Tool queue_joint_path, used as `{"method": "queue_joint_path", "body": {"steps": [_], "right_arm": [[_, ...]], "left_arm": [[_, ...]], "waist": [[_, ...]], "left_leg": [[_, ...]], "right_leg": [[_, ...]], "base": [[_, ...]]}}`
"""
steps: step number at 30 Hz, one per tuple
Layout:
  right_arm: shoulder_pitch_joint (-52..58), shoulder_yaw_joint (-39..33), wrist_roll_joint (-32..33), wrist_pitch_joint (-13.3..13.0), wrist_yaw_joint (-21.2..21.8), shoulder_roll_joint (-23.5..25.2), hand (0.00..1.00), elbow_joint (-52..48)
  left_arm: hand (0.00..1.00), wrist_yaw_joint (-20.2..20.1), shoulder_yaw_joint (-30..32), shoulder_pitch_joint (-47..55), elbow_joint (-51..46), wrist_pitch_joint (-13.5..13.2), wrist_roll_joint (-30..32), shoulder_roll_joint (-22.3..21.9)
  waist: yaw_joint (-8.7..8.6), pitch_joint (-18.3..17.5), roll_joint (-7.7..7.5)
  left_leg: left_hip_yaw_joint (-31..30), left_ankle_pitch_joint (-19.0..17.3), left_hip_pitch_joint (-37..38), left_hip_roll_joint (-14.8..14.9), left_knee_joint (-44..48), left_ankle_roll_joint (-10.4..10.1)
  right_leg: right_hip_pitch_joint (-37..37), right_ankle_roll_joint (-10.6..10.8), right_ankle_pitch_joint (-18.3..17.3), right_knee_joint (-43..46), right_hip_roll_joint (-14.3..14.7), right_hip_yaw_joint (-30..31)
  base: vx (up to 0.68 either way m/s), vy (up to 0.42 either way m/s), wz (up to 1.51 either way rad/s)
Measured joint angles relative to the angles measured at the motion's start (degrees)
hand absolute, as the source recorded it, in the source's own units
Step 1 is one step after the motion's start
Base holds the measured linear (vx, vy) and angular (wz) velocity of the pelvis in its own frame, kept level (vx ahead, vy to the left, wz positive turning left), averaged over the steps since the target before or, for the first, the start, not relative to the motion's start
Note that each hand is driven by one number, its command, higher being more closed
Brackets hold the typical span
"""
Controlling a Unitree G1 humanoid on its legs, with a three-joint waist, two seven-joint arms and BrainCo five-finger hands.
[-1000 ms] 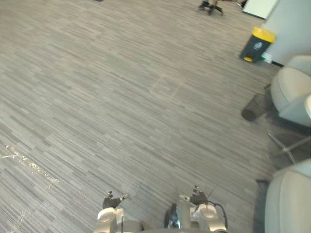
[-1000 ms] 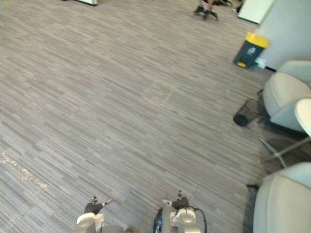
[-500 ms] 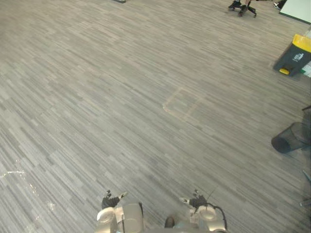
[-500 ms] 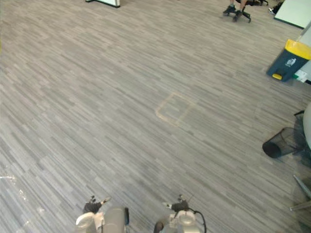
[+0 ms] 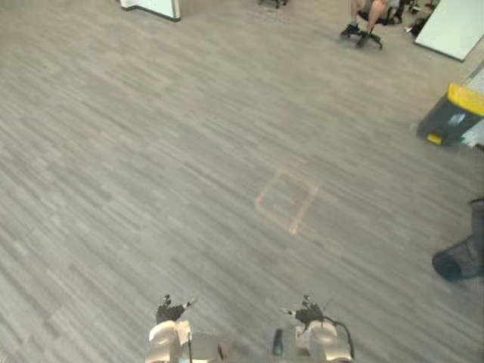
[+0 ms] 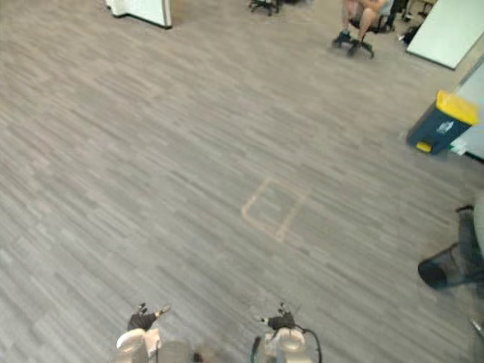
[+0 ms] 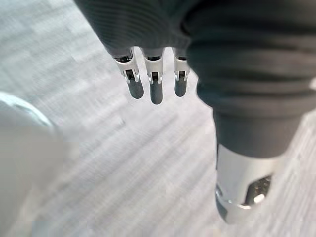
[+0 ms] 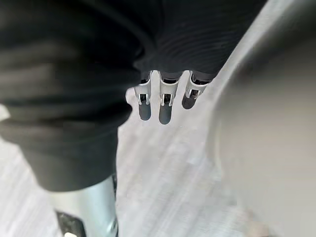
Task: Organize the slippers on the shoe rack
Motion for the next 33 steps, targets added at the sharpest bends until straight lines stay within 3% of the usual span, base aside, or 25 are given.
{"method": "queue_joint_path", "body": {"steps": [1, 2, 3, 4, 5, 6, 7, 9, 10, 11, 12, 14, 16, 18, 20, 23, 24, 26, 27, 28, 29, 30, 31, 32, 33], "right_arm": [[-0.3, -0.2, 0.0, 0.0, 0.0, -0.1, 0.0, 0.0], [-0.8, -1.2, 0.0, 0.1, 0.0, -0.3, 0.0, 0.3], [-0.8, -1.3, 0.0, 0.1, 0.0, -0.3, 0.0, 0.3], [-1.2, -1.7, 0.0, 0.1, 0.0, -0.4, 0.0, 0.3], [-1.5, -1.7, -0.1, 0.1, 0.0, -0.5, 0.0, 0.4], [-1.3, -1.9, -0.1, 0.2, 0.1, -0.5, 0.0, 0.6], [-1.5, -2.6, -0.1, 0.5, 0.2, -0.6, 0.0, 0.4], [-1.8, -3.7, -0.1, 0.6, 0.3, -0.6, 0.0, 0.3], [-1.8, -3.6, -0.1, 0.6, 0.3, -0.4, 0.0, -0.1], [-1.8, -3.5, -0.1, 0.6, 0.3, -0.3, 0.0, -0.2], [-1.8, -2.5, 0.0, 0.9, 0.4, 0.1, 0.0, 0.2], [-1.7, -0.4, 0.1, 1.1, 0.6, 0.1, 0.0, 1.2], [-2.1, 0.7, 0.1, 1.5, 0.5, 0.1, 0.0, 2.2], [-2.1, 0.7, 0.1, 1.5, 0.5, 0.1, 0.0, 2.1], [-2.1, 0.5, 0.2, 1.7, 0.3, 0.2, 0.0, 2.1], [-1.5, 0.1, 0.1, 1.8, -0.2, 0.1, 0.0, 2.2], [-1.2, 0.6, 0.1, 1.8, -0.1, 0.0, 0.0, 2.9], [-0.6, 0.7, 0.1, 1.8, -0.1, -0.1, 0.0, 3.2], [-0.8, 1.0, 0.0, 1.8, 0.0, 0.0, 0.0, 2.9], [-0.8, 0.8, 0.0, 1.5, -0.1, 0.0, 0.0, 1.9], [-0.8, 0.8, 0.0, 1.3, 0.0, 0.0, 0.0, 2.0], [-0.6, 0.5, -0.1, 1.3, 0.0, 0.0, 0.0, 2.5], [0.4, 0.1, 0.1, 1.3, 0.1, 0.0, 0.0, 2.3], [0.5, 0.1, -0.2, 1.2, 0.2, -0.1, 0.0, 1.8], [0.9, 0.1, -0.2, 0.7, 0.1, 0.0, 0.0, 1.8]], "left_arm": [[0.0, 0.0, 0.0, 0.0, 0.3, 0.0, 0.0, 0.0], [0.0, 0.0, 0.0, -0.1, 1.4, 0.0, 0.0, 0.1], [0.0, 0.0, 0.0, -0.1, 1.8, 0.0, 0.0, 0.3], [0.0, -0.1, -1.1, -0.4, 3.0, 0.0, 0.1, 0.7], [0.0, -0.2, -1.4, -0.3, 3.3, 0.0, 0.2, 0.8], [0.0, -0.2, -1.6, -0.2, 3.6, 0.0, 0.2, 0.7], [0.0, -0.3, -1.5, -0.6, 3.7, 0.0, 0.3, 0.2], [0.0, -0.8, -1.0, -0.1, 3.7, 0.0, 0.5, -0.8], [0.0, -1.3, 1.0, 0.2, 3.8, 0.2, 1.3, -1.5], [0.0, -1.2, 1.6, 0.4, 3.8, 0.3, 1.3, -1.7], [0.0, -1.3, 3.0, 1.2, 3.4, 0.4, 1.4, -1.9], [0.0, -1.3, 3.2, 1.8, 2.9, 0.4, 1.2, -1.6], [0.0, -1.3, 3.0, 2.0, 0.6, -0.1, 1.2, -1.1], [0.0, -1.3, 3.0, 2.3, -0.8, -0.5, 1.1, -1.3], [0.0, -1.3, 3.1, 2.2, -1.8, -1.0, 1.2, -1.4], [0.0, -1.2, 3.0, 2.3, -2.7, -1.5, 1.1, -1.7], [0.0, -1.2, 3.0, 2.4, -2.7, -1.6, 0.4, -2.1], [0.0, -1.3, 3.0, 2.4, -3.1, -1.6, 0.1, -1.7], [0.0, -1.2, 3.1, 2.3, -3.0, -1.5, 0.2, -1.2], [0.0, -1.2, 3.1, 2.1, -2.5, -1.3, 0.2, -0.7], [0.0, -1.2, 3.0, 2.0, -2.3, -1.3, 0.2, -0.5], [0.0, -1.2, 2.6, 1.7, -1.1, -0.9, 0.3, 0.1], [0.0, -1.2, 2.0, 1.8, 0.3, -0.5, 0.3, 0.6], [0.0, -1.1, 1.8, 1.9, 0.4, -0.5, 0.3, 0.8], [0.0, -1.2, 1.1, 1.6, 1.0, -0.3, 0.3, 1.0]], "waist": [[-0.15, 0.0, -0.01], [-0.8, 0.1, 0.05], [-1.15, 0.1, 0.09], [-1.89, 0.0, -0.14], [-1.98, 0.1, -0.33], [-2.33, 0.1, -0.37], [-2.87, -0.4, 0.68], [-2.54, -1.0, 3.6], [-2.83, -0.4, 5.08], [-2.81, -0.4, 5.57], [-2.29, -0.5, 6.86], [-1.61, 0.0, 6.75], [-0.39, 0.2, 4.91], [0.44, 0.0, 4.46], [0.95, 0.7, 3.64], [1.37, 0.7, 3.5], [1.88, 0.2, 4.01], [2.26, -0.5, 2.33], [2.43, -0.9, 0.93], [2.1, -1.0, 0.58], [2.06, -0.8, 0.49], [2.05, -0.3, 0.44], [1.43, -0.2, 0.72], [1.21, -0.2, 0.93], [0.34, -0.9, 0.55]], "left_leg": [[0.2, -0.1, 0.8, 0.0, -0.6, -0.1], [1.2, -0.3, 4.3, 0.0, -3.7, -0.3], [1.4, -0.2, 5.5, -0.2, -4.8, -0.3], [1.0, -0.2, 8.2, -1.0, -7.0, -0.3], [0.6, -0.2, 9.1, -1.4, -7.4, -0.3], [-1.5, -0.3, 11.1, -2.1, -7.9, -0.5], [-4.3, -0.3, 12.0, -0.7, -6.9, -0.6], [-6.6, 0.6, 9.9, 2.2, 0.7, -1.9], [-8.6, 3.7, 4.8, 4.5, 14.7, -5.7], [-9.5, 6.2, 2.5, 5.2, 20.5, -6.5], [-11.5, 14.0, -4.2, 7.1, 35.9, -9.1], [-10.7, 10.7, -10.8, 8.5, 47.3, -8.2], [-8.4, 6.3, -18.5, 8.4, 47.8, -5.7], [-7.5, 3.3, -22.8, 8.4, 40.8, -4.4], [-7.8, 1.9, -25.1, 7.0, 26.8, -4.0], [-15.1, 7.1, -27.7, 2.9, 6.7, -6.1], [-14.8, 12.1, -27.5, 2.2, 8.8, -6.8], [-13.2, 11.5, -27.9, 0.5, 12.6, -5.1], [-10.9, 9.1, -27.4, -0.2, 13.6, -3.9], [-8.2, 6.0, -24.8, -0.2, 14.2, -2.4], [-7.4, 5.5, -23.8, -0.1, 14.0, -2.3], [-4.8, 3.8, -18.8, 0.0, 12.9, -1.5], [-2.9, 2.8, -13.0, -0.5, 10.3, -0.7], [-2.3, 2.7, -11.7, -0.6, 9.4, -0.5], [-0.9, 2.5, -7.3, -0.6, 5.8, -0.3]], "right_leg": [[-0.6, -0.1, 0.0, -2.5, 0.1, -1.2], [-1.1, -1.2, 1.0, -15.7, 1.0, -5.5], [-0.9, -1.4, 2.1, -21.4, 1.6, -6.7], [-0.5, -1.8, 6.7, -35.4, 3.5, -7.0], [-0.3, -2.0, 8.0, -38.5, 3.9, -6.5], [0.2, -6.1, 13.4, -40.4, 4.6, -4.6], [0.0, -8.5, 14.5, -37.3, 5.6, -4.4], [0.7, -9.5, 10.1, -35.0, 7.8, -5.9], [3.8, -10.3, 8.0, -35.5, 10.3, -5.9], [4.9, -10.5, 7.5, -36.1, 11.4, -5.6], [9.3, -11.6, 6.5, -38.8, 14.5, -3.5], [15.0, -12.6, 5.2, -41.5, 17.3, 0.6], [21.6, -12.7, 4.4, -45.2, 17.6, 7.1], [25.2, -11.8, 4.1, -47.6, 16.9, 11.0], [28.9, -9.9, 2.7, -49.0, 14.9, 15.0], [32.5, -6.7, -3.3, -48.9, 10.8, 18.6], [34.2, -6.0, -7.0, -47.7, 9.3, 20.2], [34.2, -4.8, -8.9, -45.0, 7.3, 21.4], [32.8, -3.5, -9.3, -41.2, 5.7, 22.5], [27.4, -0.4, -6.7, -28.5, 5.1, 22.3], [26.0, 0.5, -5.7, -24.8, 4.9, 22.1], [20.6, 3.9, -2.9, -10.9, 3.4, 19.6], [16.7, 2.9, -3.0, -2.5, 1.6, 14.2], [15.6, 2.3, -3.2, -1.7, 1.2, 12.9], [11.6, 0.7, -4.1, -1.3, 0.8, 6.8]], "base": [[0.47, -0.024, -0.21], [0.38, -0.026, -0.16], [0.61, -0.064, -0.07], [0.53, -0.075, 0.09], [0.56, -0.096, 0.28], [0.61, -0.157, 0.37], [0.49, -0.131, 0.35], [0.7, -0.213, 0.06], [0.76, -0.226, -0.13], [0.62, -0.11, -0.56], [0.51, -0.023, -0.76], [0.62, -0.001, -1.05], [0.68, 0.037, -1.41], [0.54, 0.126, -1.34], [0.46, 0.217, -1.01], [0.55, 0.383, -0.69], [0.49, 0.416, -0.64], [0.44, 0.339, -0.51], [0.68, 0.43, -0.8], [0.66, 0.415, -0.82], [0.6, 0.403, -1.05], [0.45, 0.303, -0.88], [0.44, 0.277, -0.86], [0.43, 0.223, -0.55], [0.4, 0.16, -0.32]]}}
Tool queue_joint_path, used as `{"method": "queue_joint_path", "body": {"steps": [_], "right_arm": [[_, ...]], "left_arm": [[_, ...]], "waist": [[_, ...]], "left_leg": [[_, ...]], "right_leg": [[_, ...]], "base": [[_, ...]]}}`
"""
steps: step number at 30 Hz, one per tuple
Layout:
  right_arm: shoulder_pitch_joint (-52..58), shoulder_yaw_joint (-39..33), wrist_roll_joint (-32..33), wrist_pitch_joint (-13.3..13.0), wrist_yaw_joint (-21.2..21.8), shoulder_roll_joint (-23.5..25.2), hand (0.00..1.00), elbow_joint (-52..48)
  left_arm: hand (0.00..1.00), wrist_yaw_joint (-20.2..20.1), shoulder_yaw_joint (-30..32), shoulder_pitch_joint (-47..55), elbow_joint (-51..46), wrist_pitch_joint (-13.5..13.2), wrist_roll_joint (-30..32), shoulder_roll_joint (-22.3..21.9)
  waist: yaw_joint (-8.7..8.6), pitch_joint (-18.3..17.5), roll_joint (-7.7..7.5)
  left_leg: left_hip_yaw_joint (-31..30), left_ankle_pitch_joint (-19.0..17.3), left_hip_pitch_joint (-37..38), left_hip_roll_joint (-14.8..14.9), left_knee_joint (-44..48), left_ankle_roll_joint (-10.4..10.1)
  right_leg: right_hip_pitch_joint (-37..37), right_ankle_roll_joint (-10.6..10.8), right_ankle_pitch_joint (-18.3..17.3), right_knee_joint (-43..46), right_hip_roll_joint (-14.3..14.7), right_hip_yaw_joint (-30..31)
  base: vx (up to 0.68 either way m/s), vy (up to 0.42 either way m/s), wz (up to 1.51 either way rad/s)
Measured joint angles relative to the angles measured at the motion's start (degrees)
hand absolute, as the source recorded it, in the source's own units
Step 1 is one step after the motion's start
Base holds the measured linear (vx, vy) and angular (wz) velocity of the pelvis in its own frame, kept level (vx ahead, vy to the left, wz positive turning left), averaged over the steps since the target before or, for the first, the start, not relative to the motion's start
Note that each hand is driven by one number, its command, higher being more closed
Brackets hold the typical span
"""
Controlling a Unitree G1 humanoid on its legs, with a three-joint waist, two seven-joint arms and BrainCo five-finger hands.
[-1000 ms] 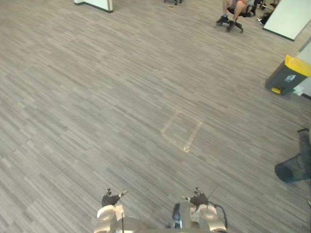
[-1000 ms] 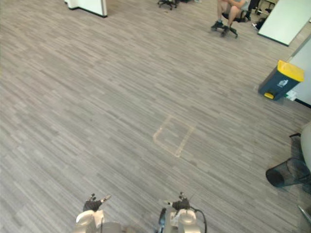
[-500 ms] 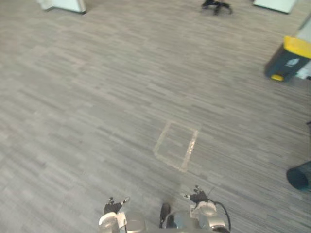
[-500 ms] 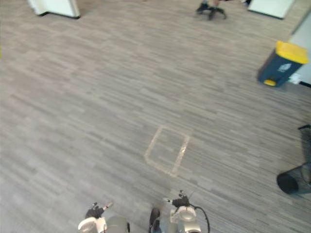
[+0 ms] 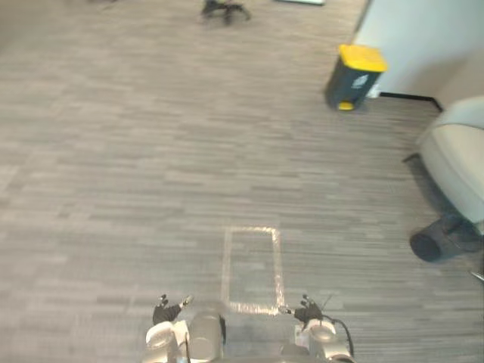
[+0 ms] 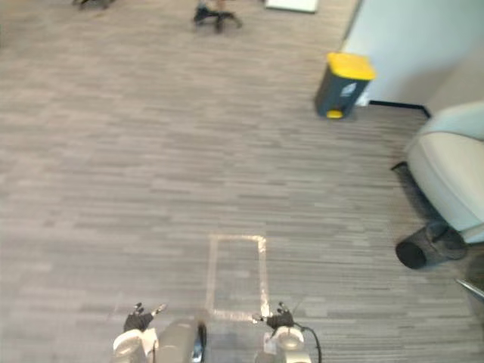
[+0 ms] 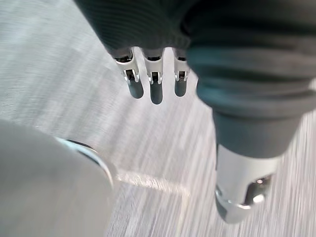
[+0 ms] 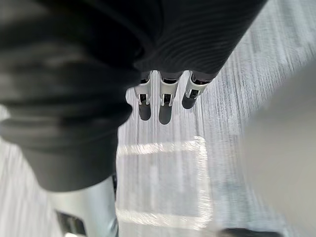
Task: Organize the slippers on the shoe rack
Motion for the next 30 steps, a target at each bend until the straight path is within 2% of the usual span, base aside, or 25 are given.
{"method": "queue_joint_path", "body": {"steps": [1, 3, 4, 5, 6, 7, 8, 9, 10, 11, 12, 13, 14, 15, 16, 18, 20, 21, 22, 24, 25, 26, 27, 28, 30], "right_arm": [[-0.2, 0.0, 0.0, -0.1, 0.1, 0.0, 0.0, 0.0], [-1.2, -0.8, 0.0, 0.0, 0.1, -0.1, 0.0, 0.3], [-1.4, -2.2, 0.0, 0.1, 0.1, -0.2, 0.0, 0.4], [-1.6, -2.2, -0.1, 0.1, 0.1, -0.2, 0.0, 0.5], [-1.6, -2.2, -0.1, 0.1, 0.2, -0.2, 0.0, 0.5], [-1.5, -2.5, -0.6, 0.1, 0.2, -0.2, 0.0, 0.7], [-1.1, -3.2, -0.9, 0.1, 0.2, -0.1, 0.0, 0.6], [-1.5, -4.8, -1.6, 0.2, 0.1, -0.6, 0.0, 0.7], [-1.3, -6.0, -2.0, 0.1, 0.2, -0.6, 0.0, 0.7], [-1.3, -6.1, -2.0, 0.1, 0.2, -0.6, 0.0, 0.7], [-1.2, -5.9, -2.0, 0.0, 0.2, -0.5, 0.0, 0.5], [-1.2, -5.1, -2.0, 0.2, 0.2, -0.6, 0.0, 0.5], [-1.1, -4.3, -2.0, 0.4, 0.2, -0.5, 0.0, 0.7], [-1.1, -3.3, -1.9, 0.7, 0.2, 0.1, 0.0, 1.2], [-1.3, -2.4, -1.8, 0.9, 0.3, 0.1, 0.0, 2.1], [-1.6, -2.0, -1.6, 1.1, 0.4, 0.2, 0.0, 2.7], [-1.8, -2.2, -1.5, 1.1, 0.3, 0.2, 0.0, 2.6], [-1.8, -2.2, -1.5, 1.2, 0.2, 0.2, 0.0, 2.7], [-1.8, -2.2, -1.5, 1.2, 0.1, 0.2, 0.0, 2.7], [-2.1, -2.1, -1.5, 1.2, -0.1, 0.1, 0.0, 2.7], [-2.0, -2.0, -1.6, 1.2, -0.1, 0.0, 0.0, 2.7], [-2.0, -2.0, -1.5, 1.2, -0.1, 0.0, 0.0, 2.7], [-1.9, -1.0, -1.7, 1.4, 0.3, -0.2, 0.0, 2.9], [-1.6, -1.2, -1.9, 1.3, 0.4, -0.1, 0.0, 2.6], [-1.0, -1.3, -2.0, 1.3, 0.3, 0.0, 0.0, 2.5]], "left_arm": [[0.0, -0.1, -0.9, -1.0, 0.4, 0.2, 0.0, -0.1], [0.0, -0.2, -1.4, -1.6, 1.1, 0.2, 0.1, -0.4], [0.0, -0.2, -2.2, -1.4, 1.2, 0.2, 0.4, -0.6], [0.0, -0.2, -2.3, -1.2, 1.3, 0.1, 0.5, -0.4], [0.0, -0.3, -2.3, -1.0, 1.5, 0.1, 0.6, -0.3], [0.0, -0.6, -2.3, -1.1, 2.2, 0.2, 1.1, 0.2], [0.0, -0.8, -2.2, -1.1, 2.5, 0.1, 1.2, 0.1], [0.0, -1.3, -2.3, -1.1, 3.0, 0.2, 1.6, -0.9], [0.0, -1.4, -2.2, -0.7, 3.0, 0.2, 2.2, -1.8], [0.0, -1.3, -2.1, -0.7, 2.9, 0.2, 2.2, -2.1], [0.0, -1.4, -1.7, -0.6, 2.7, 0.3, 2.4, -2.4], [0.0, -1.5, -0.7, -0.5, 2.5, 0.3, 2.7, -2.7], [0.0, -1.5, -0.4, -0.3, 2.3, 0.3, 2.8, -2.7], [0.0, -1.5, -0.4, 0.4, 2.0, 0.3, 2.8, -2.2], [0.0, -1.5, -0.4, 0.6, 1.8, 0.3, 2.9, -1.6], [0.0, -1.4, -0.5, 0.9, 0.4, 0.3, 3.0, -1.3], [0.0, -1.3, -0.4, 1.2, -0.4, 0.0, 3.0, -1.4], [0.0, -1.3, -0.4, 0.8, -0.4, -0.1, 3.0, -1.4], [0.0, -1.2, -0.4, 0.7, -0.3, -0.1, 3.0, -1.4], [0.0, -1.2, -0.4, 0.8, -0.2, -0.4, 2.7, -1.8], [0.0, -1.1, -0.4, 1.2, 0.1, -0.7, 2.2, -2.7], [0.0, -1.1, -0.4, 1.3, 0.3, -0.8, 2.1, -2.8], [0.0, -1.2, -0.3, 1.2, 0.4, -0.9, 2.1, -2.4], [0.0, -1.2, -0.3, 1.8, 0.4, -1.0, 2.2, -1.7], [0.0, -1.2, -0.2, 2.0, 0.7, -1.0, 2.1, -0.7]], "waist": [[-0.12, -0.1, -0.2], [-0.15, 0.0, -0.09], [-0.14, 0.2, 0.44], [-0.15, 0.1, 0.43], [-0.21, 0.1, 0.32], [-0.49, -0.3, -0.82], [-0.73, -0.7, -1.33], [-1.27, -1.2, 1.16], [-1.59, -1.9, 2.79], [-1.59, -1.7, 3.38], [-1.85, -1.9, 4.28], [-1.85, -1.7, 5.16], [-1.73, -1.7, 5.26], [-1.04, -1.5, 4.97], [-1.01, -1.2, 4.45], [-0.82, -0.9, 3.62], [-0.52, -0.6, 3.25], [-0.06, -0.4, 2.96], [0.19, -0.3, 2.61], [0.48, -0.5, 3.0], [0.9, -1.1, 4.45], [0.92, -1.2, 4.67], [1.72, -1.6, 3.97], [1.84, -2.3, 2.84], [1.54, -2.9, 1.6]], "left_leg": [[0.7, 0.0, 2.4, 0.0, -2.8, 0.0], [2.2, 0.0, 6.0, 0.1, -6.4, -0.1], [4.8, -0.3, 10.1, 0.0, -9.3, -0.7], [5.6, -0.8, 11.1, -0.4, -9.5, -1.6], [5.7, -1.0, 11.5, -0.7, -9.4, -1.8], [5.0, -1.4, 13.1, -2.7, -9.4, -2.6], [4.3, -1.7, 14.2, -3.3, -9.4, -3.0], [3.2, -2.2, 15.1, -1.8, -9.0, -3.5], [1.5, -2.3, 14.6, -0.4, -6.0, -3.8], [1.3, -2.3, 14.1, 0.5, -3.3, -3.8], [0.8, -2.2, 11.4, 2.5, 4.9, -3.8], [-0.6, 1.4, 6.7, 5.4, 18.3, -3.1], [-1.6, 5.3, 4.3, 6.5, 24.8, -2.7], [-2.5, 5.8, 0.6, 8.2, 33.3, -2.5], [-3.7, 3.3, -3.2, 8.3, 37.0, -3.0], [-4.7, 0.6, -6.6, 8.2, 34.2, -3.2], [-6.6, -2.0, -9.4, 7.4, 26.1, -3.7], [-9.8, -2.6, -9.8, 5.6, 19.3, -4.4], [-17.2, -2.4, -9.9, 2.3, 11.0, -4.7], [-25.2, -1.2, -9.7, -0.5, 4.1, -5.4], [-29.3, 2.9, -8.6, -0.6, -0.4, -5.3], [-28.9, 4.5, -8.1, -0.5, -0.3, -5.7], [-24.5, 5.3, -6.6, -0.2, -0.2, -6.0], [-21.0, 4.8, -5.9, -0.9, -1.1, -5.1], [-18.8, 4.6, -4.7, -1.6, -2.0, -4.2]], "right_leg": [[-3.2, -1.2, -0.7, -2.4, 0.0, -4.8], [-5.5, -1.9, -0.6, -8.9, 0.1, -10.1], [-6.4, -4.2, 2.0, -20.6, 1.3, -15.6], [-6.3, -5.2, 5.5, -27.2, 2.9, -16.5], [-6.4, -5.6, 7.2, -29.5, 3.4, -16.3], [-6.2, -8.3, 15.3, -35.7, 4.1, -15.7], [-5.9, -14.0, 16.2, -36.2, 4.2, -15.0], [-5.4, -13.1, 15.2, -34.8, 5.3, -15.2], [-4.2, -13.0, 13.2, -36.0, 6.9, -15.6], [-3.0, -13.0, 12.6, -36.8, 7.8, -15.6], [-0.8, -13.0, 12.0, -38.4, 9.7, -15.6], [2.6, -13.3, 11.0, -40.7, 12.4, -14.7], [4.2, -13.6, 10.5, -41.5, 13.4, -13.7], [6.5, -14.2, 9.5, -41.8, 14.7, -11.2], [8.6, -14.4, 8.5, -41.9, 15.1, -8.6], [10.9, -13.9, 8.5, -43.0, 14.9, -5.5], [12.7, -12.7, 8.2, -43.7, 14.4, -1.1], [13.3, -11.8, 7.7, -43.4, 13.7, 1.4], [13.4, -10.8, 7.1, -43.1, 12.8, 4.5], [13.1, -9.4, 6.3, -42.5, 12.3, 8.2], [12.3, -7.4, 4.7, -41.0, 12.9, 12.2], [12.3, -7.0, 4.3, -40.4, 13.0, 13.2], [12.4, -5.4, 3.4, -39.3, 12.3, 16.8], [12.4, -4.5, 3.1, -39.2, 10.6, 19.2], [12.3, -3.6, 2.8, -39.2, 9.3, 20.3]], "base": [[0.38, 0.129, -0.24], [0.47, 0.109, -0.38], [0.56, 0.119, -0.76], [0.44, 0.091, -0.7], [0.37, 0.027, -0.41], [0.38, -0.002, -0.15], [0.53, -0.005, -0.19], [0.53, -0.039, -0.06], [0.52, -0.048, -0.12], [0.48, -0.088, -0.04], [0.46, -0.078, -0.2], [0.52, -0.052, -0.32], [0.43, -0.006, -0.77], [0.42, 0.024, -1.09], [0.34, 0.025, -1.09], [0.4, 0.041, -1.01], [0.34, 0.102, -1.09], [0.26, 0.21, -1.07], [0.29, 0.285, -1.27], [0.24, 0.304, -1.2], [0.15, 0.255, -1.08], [0.23, 0.399, -1.51], [0.16, 0.284, -1.39], [0.19, 0.355, -1.33], [0.16, 0.313, -0.85]]}}
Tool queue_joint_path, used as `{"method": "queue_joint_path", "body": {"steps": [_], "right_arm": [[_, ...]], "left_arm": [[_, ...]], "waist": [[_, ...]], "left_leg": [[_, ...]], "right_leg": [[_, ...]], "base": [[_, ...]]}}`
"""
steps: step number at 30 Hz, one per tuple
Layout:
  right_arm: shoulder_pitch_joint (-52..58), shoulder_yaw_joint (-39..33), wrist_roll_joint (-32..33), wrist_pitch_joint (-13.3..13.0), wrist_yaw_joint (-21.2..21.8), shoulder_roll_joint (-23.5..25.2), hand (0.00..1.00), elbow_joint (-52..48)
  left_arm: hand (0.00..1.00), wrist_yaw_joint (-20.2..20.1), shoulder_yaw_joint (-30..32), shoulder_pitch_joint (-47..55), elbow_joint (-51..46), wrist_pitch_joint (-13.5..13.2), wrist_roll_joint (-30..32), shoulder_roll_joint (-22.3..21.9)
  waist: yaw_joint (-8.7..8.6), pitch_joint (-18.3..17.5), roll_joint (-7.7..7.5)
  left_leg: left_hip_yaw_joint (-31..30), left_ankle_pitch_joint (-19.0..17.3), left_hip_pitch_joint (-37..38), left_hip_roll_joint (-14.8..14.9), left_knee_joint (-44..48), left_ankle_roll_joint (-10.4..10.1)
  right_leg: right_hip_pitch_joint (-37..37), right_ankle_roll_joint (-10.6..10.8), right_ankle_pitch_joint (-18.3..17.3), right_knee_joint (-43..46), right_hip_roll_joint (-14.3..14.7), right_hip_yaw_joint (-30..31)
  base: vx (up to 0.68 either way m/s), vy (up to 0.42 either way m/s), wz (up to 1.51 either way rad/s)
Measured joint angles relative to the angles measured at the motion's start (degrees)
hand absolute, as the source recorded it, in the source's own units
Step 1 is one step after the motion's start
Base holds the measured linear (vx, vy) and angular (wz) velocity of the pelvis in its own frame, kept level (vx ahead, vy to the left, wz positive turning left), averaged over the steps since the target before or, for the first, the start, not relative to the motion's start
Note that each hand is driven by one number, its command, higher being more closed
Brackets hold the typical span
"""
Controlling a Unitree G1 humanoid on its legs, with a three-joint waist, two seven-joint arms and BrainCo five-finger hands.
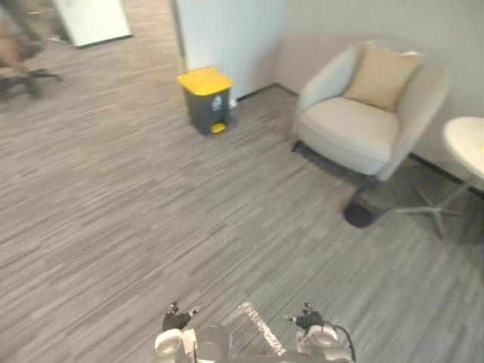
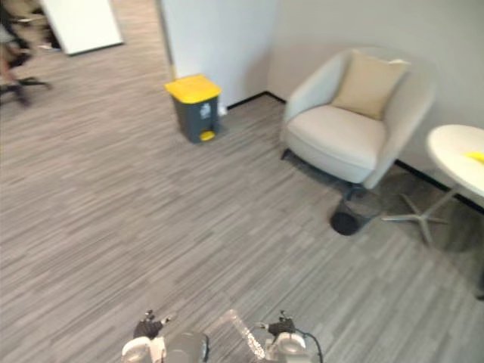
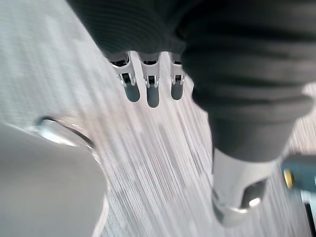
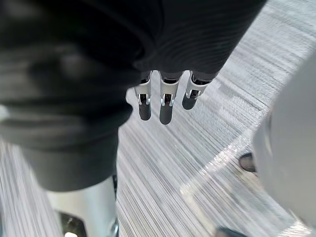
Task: Organize the slippers on the shoe rack
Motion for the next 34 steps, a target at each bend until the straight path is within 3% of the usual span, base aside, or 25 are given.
{"method": "queue_joint_path", "body": {"steps": [1, 3, 4, 5, 6, 8, 10, 13, 15, 17, 18, 22, 26, 27, 29, 34], "right_arm": [[1.7, -0.4, 0.0, 0.0, 0.0, 0.0, 0.0, 0.0], [2.3, -0.4, 0.0, -0.1, 0.2, 0.0, 0.0, -0.2], [2.2, -0.3, 0.0, -0.3, 0.3, 0.0, 0.0, -0.1], [2.2, -0.3, 0.0, -0.3, 0.4, 0.0, 0.0, -0.1], [2.2, -0.4, -0.1, -0.4, 0.6, -0.1, 0.0, -0.1], [2.2, -0.4, -0.1, -0.7, 0.8, -0.2, 0.0, 0.1], [1.8, -1.7, -0.2, -0.9, 0.8, -0.2, 0.0, 0.2], [0.9, -3.3, -0.2, -1.4, 0.8, -1.6, 0.0, 1.2], [0.6, -3.4, -0.2, -1.4, 0.7, -2.1, 0.0, 2.4], [0.3, -3.9, -0.2, -1.4, 0.7, -2.3, 0.0, 2.7], [0.1, -4.3, -0.1, -1.4, 0.7, -2.3, 0.0, 2.7], [-0.3, -3.9, 0.0, -1.2, 0.1, -2.3, 0.0, 2.5], [-0.2, -3.7, 0.2, -1.2, -0.6, -3.3, 0.0, 1.9], [-0.2, -3.6, 0.2, -1.1, -0.6, -3.4, 0.0, 2.3], [0.7, -3.7, 0.2, -0.8, -0.7, -2.5, 0.0, 2.2], [1.2, -3.8, 0.6, -0.8, -0.8, -1.6, 0.0, 2.2]], "left_arm": [[0.0, 0.0, 0.0, -0.1, 0.4, 0.0, 0.1, 0.5], [0.0, 0.0, 0.1, -0.1, 0.8, 0.0, 0.0, 0.5], [0.0, 0.0, 0.3, -0.2, 1.4, 0.0, 0.0, 0.4], [0.0, 0.0, 0.3, -0.2, 1.5, 0.0, 0.0, 0.4], [0.0, 0.0, 0.3, -0.1, 1.7, 0.0, -0.1, 0.4], [0.0, 0.0, 0.3, -0.2, 1.9, 0.0, 0.0, 0.5], [0.0, 0.0, -0.2, -1.2, 3.4, 0.0, -0.1, 0.6], [0.0, 0.0, -0.8, -1.7, 4.9, 0.0, -0.1, 0.2], [0.0, 0.0, -0.8, -1.7, 5.3, 0.0, -0.1, -0.1], [0.0, -0.1, -0.8, -1.7, 5.1, 0.0, -0.1, -0.1], [0.0, -0.1, -0.7, -1.6, 4.4, 0.0, -0.1, -0.1], [0.0, 0.0, -0.1, -1.6, 1.9, -0.1, -0.2, -0.8], [0.0, 0.1, -0.4, -1.6, 1.6, 0.0, -0.3, -1.9], [0.0, 0.1, -0.8, -1.5, 1.7, -0.1, -1.1, -1.9], [0.0, 0.2, -1.1, -1.0, 1.8, -0.1, -1.2, -1.1], [0.0, 0.1, -1.6, -1.1, 3.1, 0.0, -1.2, -1.1]], "waist": [[0.08, -0.4, -1.07], [0.12, -0.4, -0.99], [0.16, -0.3, -0.8], [0.21, -0.3, -0.8], [0.16, -0.3, -0.75], [0.07, -0.3, -0.76], [0.01, -0.2, -0.29], [-1.28, 0.0, 1.56], [-1.27, -0.5, 2.38], [-1.33, -0.1, 2.45], [-1.04, 0.4, 2.64], [0.32, 1.9, 2.82], [0.23, 1.5, 4.25], [0.38, 1.1, 4.42], [0.15, -0.4, 2.98], [0.13, -1.4, 2.75]], "left_leg": [[3.5, -0.4, 2.4, -0.4, -1.6, 1.2], [6.7, -0.6, 4.0, 0.2, -2.8, 2.0], [10.6, -0.4, 6.4, 0.8, -4.9, 2.3], [11.4, -0.4, 6.9, 0.9, -5.4, 2.3], [13.9, -0.4, 8.4, 1.3, -6.5, 2.3], [15.9, -0.4, 9.4, 2.0, -7.3, 2.3], [17.1, -0.2, 9.7, 2.8, -7.8, 1.9], [15.9, 0.8, 10.6, 3.4, -10.0, 0.5], [15.6, 0.9, 10.6, 3.9, -10.1, 0.2], [15.7, 0.6, 9.7, 5.2, -7.7, -0.3], [15.7, -0.1, 8.4, 5.9, -4.0, -1.1], [12.2, -1.6, 1.6, 7.5, 13.2, 0.1], [2.8, -2.7, 1.6, 4.4, 0.7, -0.4], [3.1, -1.6, 2.5, 3.7, -0.9, -1.2], [5.2, -0.7, 3.7, 2.6, -3.8, -0.4], [7.6, -0.2, 8.2, 1.2, -7.9, 0.2]], "right_leg": [[-0.3, 0.6, -0.1, 1.5, -1.4, -0.6], [-1.7, 1.6, 0.1, 4.5, -1.8, -2.8], [-4.0, 2.3, 0.1, 8.0, -3.4, -9.9], [-4.3, 2.3, 0.1, 8.4, -4.1, -11.8], [-4.8, 2.1, 0.2, 8.4, -6.8, -20.5], [-4.3, 1.3, 1.3, 5.5, -9.5, -30.0], [-3.6, 0.6, 2.3, 2.6, -9.2, -35.0], [-1.7, -0.4, 3.5, -1.3, -7.0, -34.8], [-1.0, -0.5, 4.3, -3.7, -6.0, -34.7], [0.3, -0.8, 5.2, -6.6, -4.6, -34.0], [0.6, -1.0, 5.3, -7.3, -4.0, -33.1], [0.6, -1.8, 5.1, -6.8, -2.1, -26.2], [-1.4, -0.6, 4.4, -4.1, -1.9, -21.3], [-2.2, 0.1, 4.1, -3.2, -2.0, -19.6], [-1.7, 1.0, 5.4, -5.0, -3.4, -18.7], [1.0, 1.9, 5.9, -8.5, -4.8, -17.2]], "base": [[0.15, 0.285, -1.03], [0.06, 0.142, -1.1], [0.02, 0.081, -1.01], [0.06, 0.104, -1.29], [0.06, 0.046, -0.76], [0.08, -0.027, -0.74], [0.1, -0.122, -0.51], [0.05, -0.111, -0.07], [0.0, -0.064, 0.03], [-0.02, -0.079, -0.08], [-0.04, -0.064, -0.47], [0.0, 0.003, -0.87], [0.04, 0.158, -0.78], [0.08, 0.16, -0.33], [0.17, 0.16, -0.28], [0.15, 0.088, -0.21]]}}
